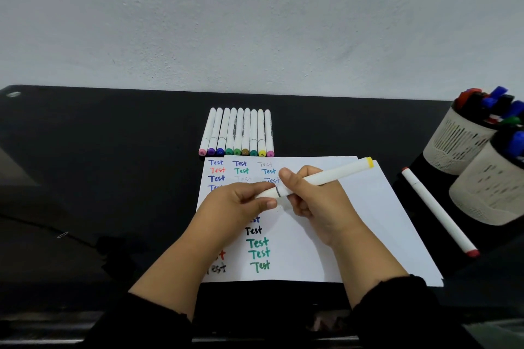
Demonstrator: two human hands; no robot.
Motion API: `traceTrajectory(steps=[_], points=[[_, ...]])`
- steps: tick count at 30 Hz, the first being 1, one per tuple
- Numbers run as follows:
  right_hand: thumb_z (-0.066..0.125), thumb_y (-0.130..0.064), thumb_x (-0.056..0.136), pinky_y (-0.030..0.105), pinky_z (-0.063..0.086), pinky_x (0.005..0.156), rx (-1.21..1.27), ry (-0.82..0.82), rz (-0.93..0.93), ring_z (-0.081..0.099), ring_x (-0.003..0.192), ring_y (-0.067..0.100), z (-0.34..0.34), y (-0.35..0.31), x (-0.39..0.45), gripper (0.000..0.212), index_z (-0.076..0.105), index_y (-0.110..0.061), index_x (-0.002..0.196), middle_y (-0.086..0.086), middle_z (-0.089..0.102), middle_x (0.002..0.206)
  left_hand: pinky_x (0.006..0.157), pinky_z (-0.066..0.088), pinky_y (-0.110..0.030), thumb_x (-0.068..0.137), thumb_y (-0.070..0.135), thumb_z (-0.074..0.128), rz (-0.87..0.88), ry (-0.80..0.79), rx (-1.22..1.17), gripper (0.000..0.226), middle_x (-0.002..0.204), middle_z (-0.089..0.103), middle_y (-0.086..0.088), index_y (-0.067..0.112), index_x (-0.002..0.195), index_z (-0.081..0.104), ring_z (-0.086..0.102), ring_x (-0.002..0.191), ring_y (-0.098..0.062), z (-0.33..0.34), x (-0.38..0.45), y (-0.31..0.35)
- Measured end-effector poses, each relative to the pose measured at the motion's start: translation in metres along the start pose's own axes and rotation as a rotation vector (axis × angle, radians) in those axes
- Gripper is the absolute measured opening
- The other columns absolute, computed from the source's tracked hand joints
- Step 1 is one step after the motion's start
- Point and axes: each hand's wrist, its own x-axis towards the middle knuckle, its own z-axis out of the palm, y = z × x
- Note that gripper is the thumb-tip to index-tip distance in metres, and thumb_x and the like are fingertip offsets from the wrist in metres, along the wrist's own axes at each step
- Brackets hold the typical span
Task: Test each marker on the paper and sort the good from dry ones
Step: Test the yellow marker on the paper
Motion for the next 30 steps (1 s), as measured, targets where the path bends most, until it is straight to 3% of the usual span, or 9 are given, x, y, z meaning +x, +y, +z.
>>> traceTrajectory(steps=[4, 6, 10, 15, 18, 20, 25, 30], points=[[0.063, -0.042, 0.073, 0.017, 0.032, 0.044, 0.037, -0.056, -0.002, 0.039, 0.045, 0.008, -0.001, -0.004, -0.002, 0.033, 0.059, -0.009, 0.069, 0.003, 0.053, 0.051, 0.086, 0.048, -0.024, 0.080, 0.030, 0.070, -0.022, 0.021, -0.029, 0.028, 0.092, 0.070, 0.018, 0.041, 0.106, 0.067, 0.063, 0.089, -0.004, -0.001, 0.001, 0.000], [0.058, -0.033, 0.088, 0.019, 0.032, 0.046, 0.032, -0.055, -0.004, 0.039, 0.048, 0.010, -0.002, -0.005, -0.002, 0.029, 0.063, -0.007, 0.076, 0.005, 0.055, 0.054, 0.078, 0.048, -0.019, 0.080, 0.029, 0.070, -0.017, 0.039, -0.042, 0.026, 0.086, 0.070, 0.016, 0.042, 0.103, 0.067, 0.062, 0.083, -0.004, -0.002, 0.002, -0.001], [0.046, -0.011, 0.095, 0.019, 0.033, 0.045, -0.016, -0.009, 0.019, 0.038, 0.047, 0.012, -0.001, -0.005, 0.000, 0.023, 0.050, -0.010, 0.072, 0.005, 0.055, 0.051, 0.071, 0.046, -0.015, 0.079, 0.029, 0.071, -0.020, 0.044, -0.046, 0.024, 0.086, 0.070, 0.013, 0.041, 0.099, 0.068, 0.062, 0.081, -0.006, -0.003, 0.001, 0.001], [0.043, -0.005, 0.092, 0.019, 0.032, 0.041, 0.012, 0.046, 0.034, 0.036, 0.040, 0.010, 0.001, -0.003, 0.002, 0.028, 0.037, -0.011, 0.065, 0.005, 0.048, 0.044, 0.083, 0.050, -0.028, 0.082, 0.029, 0.068, -0.018, 0.012, -0.010, 0.023, 0.093, 0.071, 0.007, 0.039, 0.103, 0.069, 0.064, 0.091, -0.019, 0.000, -0.001, 0.003], [0.041, -0.004, 0.092, 0.017, 0.031, 0.038, 0.062, 0.079, 0.048, 0.035, 0.037, 0.010, 0.007, 0.000, 0.002, 0.030, 0.035, -0.011, 0.063, 0.004, 0.043, 0.041, 0.079, 0.050, -0.030, 0.085, 0.026, 0.066, 0.005, 0.045, 0.014, 0.021, 0.093, 0.070, 0.000, 0.047, 0.086, 0.067, 0.063, 0.091, -0.023, 0.005, -0.003, 0.005], [0.040, -0.005, 0.093, 0.016, 0.032, 0.037, 0.079, 0.098, 0.060, 0.035, 0.036, 0.008, 0.009, 0.002, 0.002, 0.030, 0.035, -0.012, 0.064, 0.002, 0.042, 0.041, 0.076, 0.049, -0.028, 0.087, 0.025, 0.063, 0.030, 0.074, 0.040, 0.024, 0.090, 0.068, 0.000, 0.049, 0.084, 0.065, 0.062, 0.088, -0.021, 0.007, -0.004, 0.006], [0.045, -0.010, 0.093, 0.019, 0.032, 0.042, 0.033, 0.092, 0.081, 0.036, 0.043, 0.010, 0.007, -0.002, 0.003, 0.025, 0.043, -0.011, 0.068, 0.002, 0.045, 0.045, 0.065, 0.042, -0.021, 0.090, 0.027, 0.059, 0.048, 0.105, 0.063, 0.023, 0.086, 0.064, 0.001, 0.043, 0.105, 0.066, 0.053, 0.070, -0.010, 0.010, -0.001, 0.005], [0.061, -0.017, 0.089, 0.020, 0.031, 0.048, 0.152, 0.057, 0.092, 0.038, 0.052, 0.009, -0.015, -0.007, 0.006, 0.022, 0.048, -0.017, 0.071, -0.003, 0.044, 0.060, 0.065, 0.039, -0.017, 0.090, 0.024, 0.060, 0.082, 0.169, 0.082, 0.026, 0.086, 0.063, 0.008, 0.050, 0.090, 0.062, 0.052, 0.072, -0.004, 0.003, 0.003, -0.002]])
